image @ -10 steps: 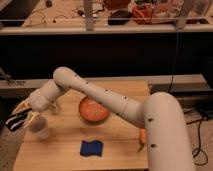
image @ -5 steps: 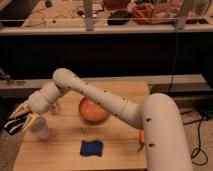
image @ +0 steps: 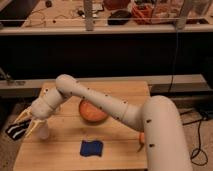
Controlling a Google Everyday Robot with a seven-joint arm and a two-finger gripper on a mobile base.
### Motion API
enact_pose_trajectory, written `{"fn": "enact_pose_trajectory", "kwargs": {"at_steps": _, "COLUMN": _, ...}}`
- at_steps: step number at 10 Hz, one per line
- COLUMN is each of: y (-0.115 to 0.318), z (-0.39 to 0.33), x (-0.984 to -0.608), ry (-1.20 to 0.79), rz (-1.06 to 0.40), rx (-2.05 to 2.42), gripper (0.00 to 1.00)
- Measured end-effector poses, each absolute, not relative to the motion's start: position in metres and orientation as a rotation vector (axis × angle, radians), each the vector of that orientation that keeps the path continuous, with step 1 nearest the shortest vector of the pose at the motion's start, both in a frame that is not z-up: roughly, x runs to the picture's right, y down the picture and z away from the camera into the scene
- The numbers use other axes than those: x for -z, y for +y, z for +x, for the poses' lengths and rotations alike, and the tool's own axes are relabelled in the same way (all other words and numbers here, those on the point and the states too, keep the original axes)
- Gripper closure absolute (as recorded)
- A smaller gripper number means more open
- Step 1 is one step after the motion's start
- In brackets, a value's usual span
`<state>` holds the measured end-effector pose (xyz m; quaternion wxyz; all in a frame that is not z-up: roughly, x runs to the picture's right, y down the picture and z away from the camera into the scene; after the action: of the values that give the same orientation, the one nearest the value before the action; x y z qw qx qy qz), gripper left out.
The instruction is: Place the eraser in the ceramic cup
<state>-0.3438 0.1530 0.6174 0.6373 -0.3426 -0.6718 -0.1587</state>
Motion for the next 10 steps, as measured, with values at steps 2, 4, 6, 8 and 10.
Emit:
{"fn": "enact_pose_trajectory", "kwargs": {"at_steps": 2, "y": 0.155, "z": -0.343, "x": -0.626, "ry": -1.534, "rz": -0.789, "rx": 0.348, "gripper": 1.0}}
{"fn": "enact_pose_trajectory", "kwargs": {"at_steps": 4, "y": 0.154, "z": -0.341, "x": -0.633, "ry": -1.526, "rz": -0.797, "rx": 0.341, "gripper": 1.0}}
{"fn": "enact_pose_trajectory", "kwargs": {"at_steps": 6, "y": 0.15, "z": -0.339, "x": -0.644, "ry": -1.524, "rz": -0.805, "rx": 0.326, "gripper": 1.0}}
{"fn": "enact_pose_trajectory", "kwargs": {"at_steps": 8, "y": 0.149, "z": -0.341, "x": -0.652, "ry": -1.527, "rz": -0.811, "rx": 0.322, "gripper": 0.94}}
{"fn": "enact_pose_trajectory", "kwargs": {"at_steps": 10, "y": 0.145, "z": -0.341, "x": -0.66, "ry": -1.528, "rz": -0.811, "rx": 0.31, "gripper": 0.74}}
